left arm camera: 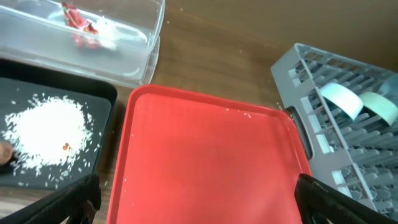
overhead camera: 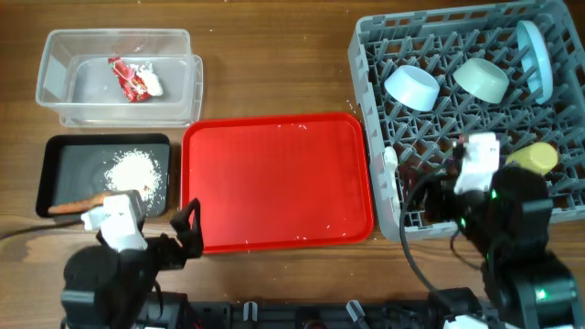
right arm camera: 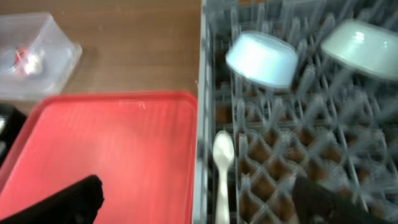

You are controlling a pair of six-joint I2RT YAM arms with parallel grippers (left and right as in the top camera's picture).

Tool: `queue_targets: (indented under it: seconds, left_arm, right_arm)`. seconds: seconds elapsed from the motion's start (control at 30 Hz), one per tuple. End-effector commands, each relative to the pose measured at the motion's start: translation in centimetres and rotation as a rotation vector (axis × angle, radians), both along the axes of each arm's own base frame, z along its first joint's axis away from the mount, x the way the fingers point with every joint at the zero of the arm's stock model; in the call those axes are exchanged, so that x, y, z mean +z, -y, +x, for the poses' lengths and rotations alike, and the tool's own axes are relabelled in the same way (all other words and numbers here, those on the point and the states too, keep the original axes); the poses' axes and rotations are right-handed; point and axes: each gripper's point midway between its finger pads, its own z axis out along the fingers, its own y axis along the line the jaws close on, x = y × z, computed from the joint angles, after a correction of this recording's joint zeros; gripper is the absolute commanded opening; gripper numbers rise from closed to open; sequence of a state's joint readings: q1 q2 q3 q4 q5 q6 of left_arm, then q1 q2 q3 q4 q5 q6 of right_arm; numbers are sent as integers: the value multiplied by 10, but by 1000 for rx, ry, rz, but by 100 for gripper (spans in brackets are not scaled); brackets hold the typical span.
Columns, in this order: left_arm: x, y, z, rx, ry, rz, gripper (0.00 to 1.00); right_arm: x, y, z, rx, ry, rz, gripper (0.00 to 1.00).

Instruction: Sort waste into correct bins and load items into the dishwasher rack

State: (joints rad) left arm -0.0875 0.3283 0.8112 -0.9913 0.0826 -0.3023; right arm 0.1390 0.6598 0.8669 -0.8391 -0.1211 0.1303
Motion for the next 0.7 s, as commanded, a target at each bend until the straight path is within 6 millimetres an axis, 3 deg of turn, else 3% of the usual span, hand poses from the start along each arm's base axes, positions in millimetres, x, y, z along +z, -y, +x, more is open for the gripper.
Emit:
queue_targets:
  seconds: [0.0,0.17,0.4,0.53,0.67]
  left_arm:
    - [-14,-3,-10,22,-54,-7,100]
    - [-31,-4,-22,23,-139,1,100]
    - [-32,-4,-22,23,-143,1,100]
    - [-32,-4,-22,23,-143,1,100]
    - [-32,-4,-22,23,-143,1,100]
  right_arm:
    - [-12,6,-12,-20,-47,-19,100]
    - [-20,6,-11,-20,-89,-26,100]
    - [-25,5,-10,-20,-113,-29,100]
    - [-7,15,-16,-62,-10,-47,100]
    - [21,20,-7,-96,288,-11,100]
